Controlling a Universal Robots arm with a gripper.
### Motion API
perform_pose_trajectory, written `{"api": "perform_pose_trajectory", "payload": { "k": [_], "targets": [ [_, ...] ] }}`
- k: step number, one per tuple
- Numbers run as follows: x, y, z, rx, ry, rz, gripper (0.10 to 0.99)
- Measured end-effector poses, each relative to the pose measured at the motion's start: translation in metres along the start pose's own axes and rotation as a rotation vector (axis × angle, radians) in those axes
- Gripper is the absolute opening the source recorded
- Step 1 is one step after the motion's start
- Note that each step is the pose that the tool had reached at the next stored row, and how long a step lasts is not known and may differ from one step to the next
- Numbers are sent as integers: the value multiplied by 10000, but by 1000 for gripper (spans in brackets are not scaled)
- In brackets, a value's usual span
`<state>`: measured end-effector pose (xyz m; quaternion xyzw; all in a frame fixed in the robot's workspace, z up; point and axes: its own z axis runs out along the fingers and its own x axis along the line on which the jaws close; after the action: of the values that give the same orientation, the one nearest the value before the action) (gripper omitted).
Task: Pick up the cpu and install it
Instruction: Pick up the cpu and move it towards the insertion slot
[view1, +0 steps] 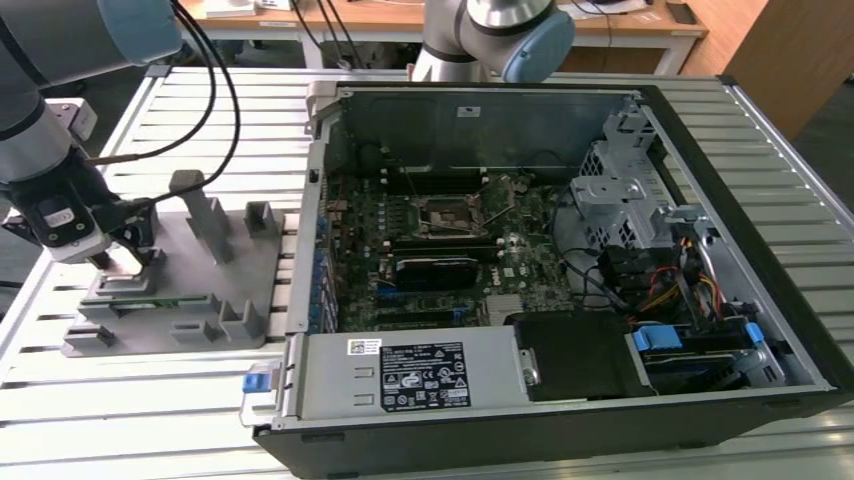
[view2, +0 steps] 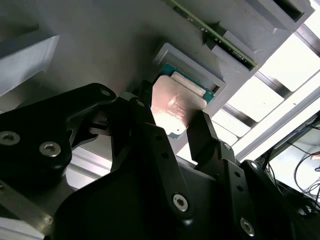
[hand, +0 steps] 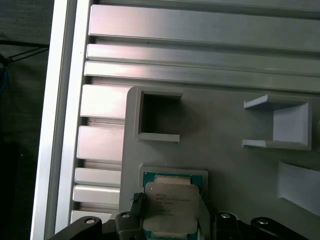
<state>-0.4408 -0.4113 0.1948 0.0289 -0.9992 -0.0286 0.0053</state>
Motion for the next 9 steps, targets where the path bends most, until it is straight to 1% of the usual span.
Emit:
{"api": "perform_pose_trajectory", "payload": {
  "k": [9],
  "targets": [
    [0, 2, 41, 12, 0, 1, 525]
  ]
}}
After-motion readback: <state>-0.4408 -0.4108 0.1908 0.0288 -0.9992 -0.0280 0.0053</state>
